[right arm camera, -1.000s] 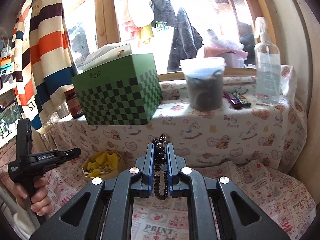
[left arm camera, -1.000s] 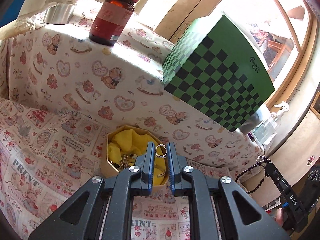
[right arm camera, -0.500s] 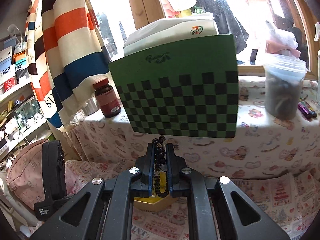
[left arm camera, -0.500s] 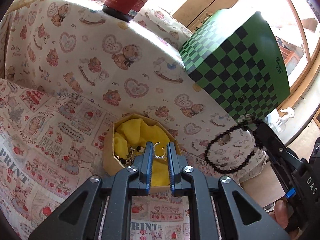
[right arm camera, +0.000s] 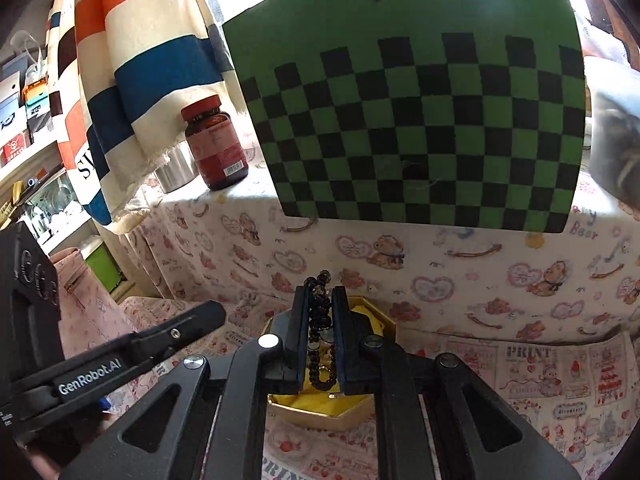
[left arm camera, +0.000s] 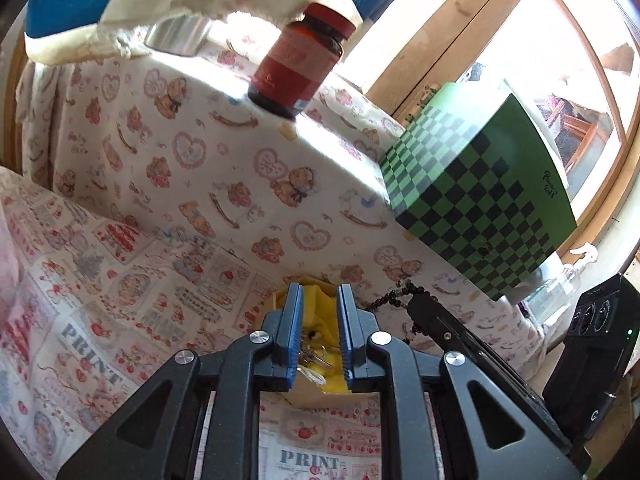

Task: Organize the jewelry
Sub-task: 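Open both grippers in the box and withdraw them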

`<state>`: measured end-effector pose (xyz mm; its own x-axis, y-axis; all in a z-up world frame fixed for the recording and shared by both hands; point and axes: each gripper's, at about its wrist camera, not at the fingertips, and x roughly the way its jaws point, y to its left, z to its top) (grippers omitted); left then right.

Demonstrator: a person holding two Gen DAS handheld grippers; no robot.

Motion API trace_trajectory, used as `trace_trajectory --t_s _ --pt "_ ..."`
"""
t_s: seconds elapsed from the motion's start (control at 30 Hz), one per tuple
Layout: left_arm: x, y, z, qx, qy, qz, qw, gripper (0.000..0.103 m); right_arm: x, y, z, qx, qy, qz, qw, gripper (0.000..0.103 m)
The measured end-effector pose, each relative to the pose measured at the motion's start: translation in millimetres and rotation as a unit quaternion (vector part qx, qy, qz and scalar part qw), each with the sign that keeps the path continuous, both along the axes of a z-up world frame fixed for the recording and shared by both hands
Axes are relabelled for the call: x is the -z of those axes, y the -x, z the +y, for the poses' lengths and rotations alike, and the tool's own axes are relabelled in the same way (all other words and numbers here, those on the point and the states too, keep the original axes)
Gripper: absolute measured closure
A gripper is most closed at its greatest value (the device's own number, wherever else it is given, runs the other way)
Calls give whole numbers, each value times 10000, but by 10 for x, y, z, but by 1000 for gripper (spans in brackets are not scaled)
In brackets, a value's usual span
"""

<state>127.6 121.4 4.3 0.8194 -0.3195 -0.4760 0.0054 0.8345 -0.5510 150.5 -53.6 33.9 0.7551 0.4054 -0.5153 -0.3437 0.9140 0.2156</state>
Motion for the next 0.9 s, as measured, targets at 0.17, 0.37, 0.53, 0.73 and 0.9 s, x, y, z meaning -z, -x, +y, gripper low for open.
trace_trajectory --t_s 0.17,0.37,0.53,0.73,0.9 --pt "-109 92 136 -212 -180 -109 9996 87 77 -48 58 6 107 79 9999 91" --pt "-311 296 234 -565 -620 -309 9960 70 56 -13 1 2 106 78 9999 88" --pt "-488 450 200 -649 -875 -548 9925 60 10 131 -155 32 193 -60 9998 55" --pt "-645 590 36 -654 -1243 -888 9861 30 -83 418 -368 191 589 -706 9956 28" --pt "-654 621 -98 -775 -1613 -1080 9779 8 -136 602 -625 119 418 -1135 9926 16"
